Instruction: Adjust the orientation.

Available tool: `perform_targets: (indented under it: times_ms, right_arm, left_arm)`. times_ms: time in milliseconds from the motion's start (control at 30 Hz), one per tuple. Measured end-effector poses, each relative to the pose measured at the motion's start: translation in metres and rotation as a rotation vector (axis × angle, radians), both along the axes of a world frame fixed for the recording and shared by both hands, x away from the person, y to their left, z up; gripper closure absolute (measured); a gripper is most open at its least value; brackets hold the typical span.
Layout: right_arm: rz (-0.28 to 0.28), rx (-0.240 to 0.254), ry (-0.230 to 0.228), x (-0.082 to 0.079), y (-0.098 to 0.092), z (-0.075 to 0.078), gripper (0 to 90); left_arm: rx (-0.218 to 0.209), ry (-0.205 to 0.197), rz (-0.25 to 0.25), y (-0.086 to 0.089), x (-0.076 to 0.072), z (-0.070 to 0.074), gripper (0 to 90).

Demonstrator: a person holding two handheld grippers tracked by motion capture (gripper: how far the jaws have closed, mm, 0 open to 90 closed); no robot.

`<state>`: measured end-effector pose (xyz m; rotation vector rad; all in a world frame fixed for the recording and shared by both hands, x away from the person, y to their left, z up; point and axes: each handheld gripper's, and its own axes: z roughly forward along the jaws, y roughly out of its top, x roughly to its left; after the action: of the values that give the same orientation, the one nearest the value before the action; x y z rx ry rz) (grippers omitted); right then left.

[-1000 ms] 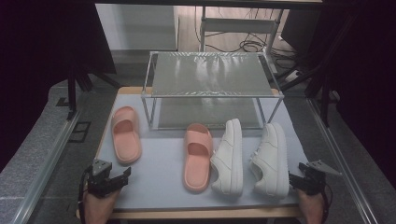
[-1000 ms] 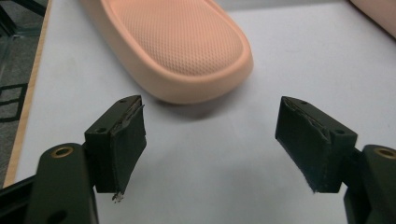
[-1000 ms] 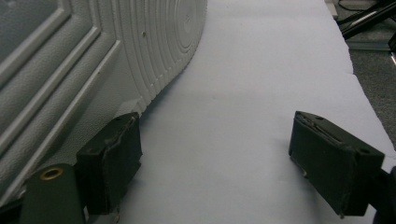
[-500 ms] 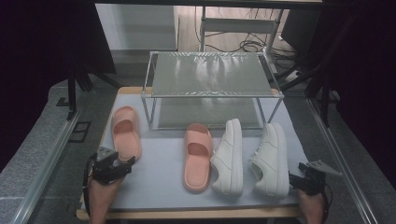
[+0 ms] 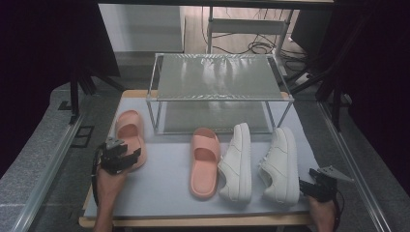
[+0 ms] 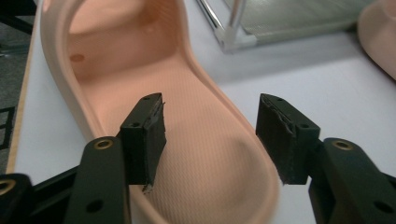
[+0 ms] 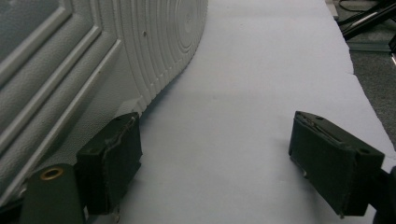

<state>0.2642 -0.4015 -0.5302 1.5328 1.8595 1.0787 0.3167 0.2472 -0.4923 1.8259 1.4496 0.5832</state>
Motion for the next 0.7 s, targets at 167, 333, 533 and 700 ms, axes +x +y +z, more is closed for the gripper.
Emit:
perform_targets:
  times_ms: [167, 333, 533, 700]
  right_arm:
    - [0.0, 0.001, -0.001, 0.0, 0.0, 0.0, 17.5]
    - [0.002, -0.001, -0.002, 0.0, 0.0, 0.0, 17.5]
    - [0.002, 0.0, -0.002, 0.0, -0.001, 0.0, 17.4]
    - [0.003, 0.001, -0.002, 0.0, -0.001, 0.0, 17.5]
  left_arm:
    - [-0.01, 0.003, -0.001, -0.001, 0.015, 0.002, 47.0]
    - [-0.008, 0.013, 0.013, -0.002, 0.032, 0.004, 51.4]
    - [-0.005, 0.022, 0.017, -0.004, 0.05, 0.006, 55.0]
    - [0.006, 0.036, 0.027, -0.007, 0.063, 0.006, 59.1]
